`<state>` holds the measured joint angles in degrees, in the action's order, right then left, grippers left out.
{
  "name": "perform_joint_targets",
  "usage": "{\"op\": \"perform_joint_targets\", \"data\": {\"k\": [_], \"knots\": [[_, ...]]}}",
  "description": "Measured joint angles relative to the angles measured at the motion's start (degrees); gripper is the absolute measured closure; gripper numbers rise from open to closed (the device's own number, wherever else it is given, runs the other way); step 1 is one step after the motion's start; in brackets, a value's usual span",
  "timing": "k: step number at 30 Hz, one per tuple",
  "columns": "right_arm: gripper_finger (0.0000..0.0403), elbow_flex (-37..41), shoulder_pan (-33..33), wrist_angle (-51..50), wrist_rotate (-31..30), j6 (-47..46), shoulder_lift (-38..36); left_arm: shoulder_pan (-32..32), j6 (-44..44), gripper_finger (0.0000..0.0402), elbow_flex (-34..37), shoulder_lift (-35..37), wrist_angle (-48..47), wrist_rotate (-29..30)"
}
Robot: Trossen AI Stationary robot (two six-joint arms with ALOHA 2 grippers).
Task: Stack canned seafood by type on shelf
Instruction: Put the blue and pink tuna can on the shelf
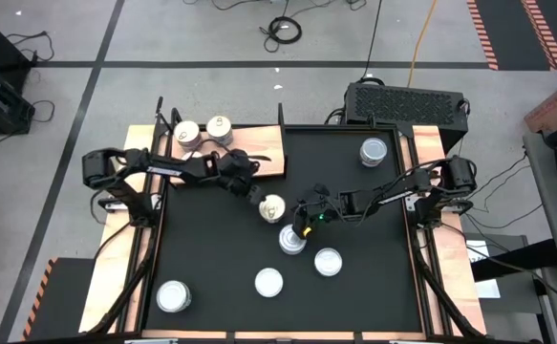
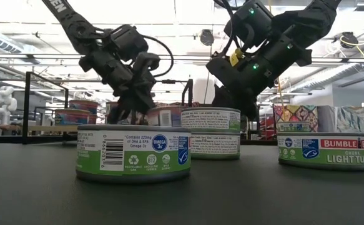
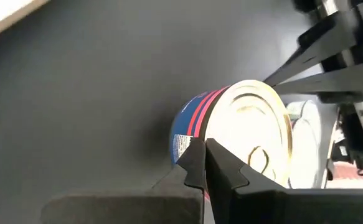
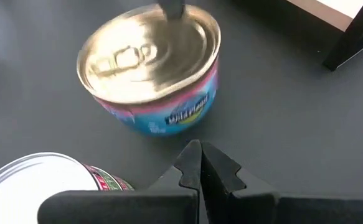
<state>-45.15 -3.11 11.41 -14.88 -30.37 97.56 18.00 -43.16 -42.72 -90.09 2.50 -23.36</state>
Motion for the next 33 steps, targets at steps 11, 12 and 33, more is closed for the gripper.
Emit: {"op": "perform_joint_targets", "data": {"k": [11,12,33], "knots": [[0.0403,0.0,0.0,0.3,0.2,-0.3,0.0,0.0,0.1,0.0398,0.0,5.5,-3.9,-0.7],[0.0403,0.0,0.0,0.3,0.3,-0.3,0.0,0.1,0.1,0.0398,0.0,6.6,-4.1,-0.7],[0.0403,0.0,-0.1,0.3,0.3,-0.4,0.0,11.6,5.3,0.0398,0.0,26.0,-24.0,6.6]]}}
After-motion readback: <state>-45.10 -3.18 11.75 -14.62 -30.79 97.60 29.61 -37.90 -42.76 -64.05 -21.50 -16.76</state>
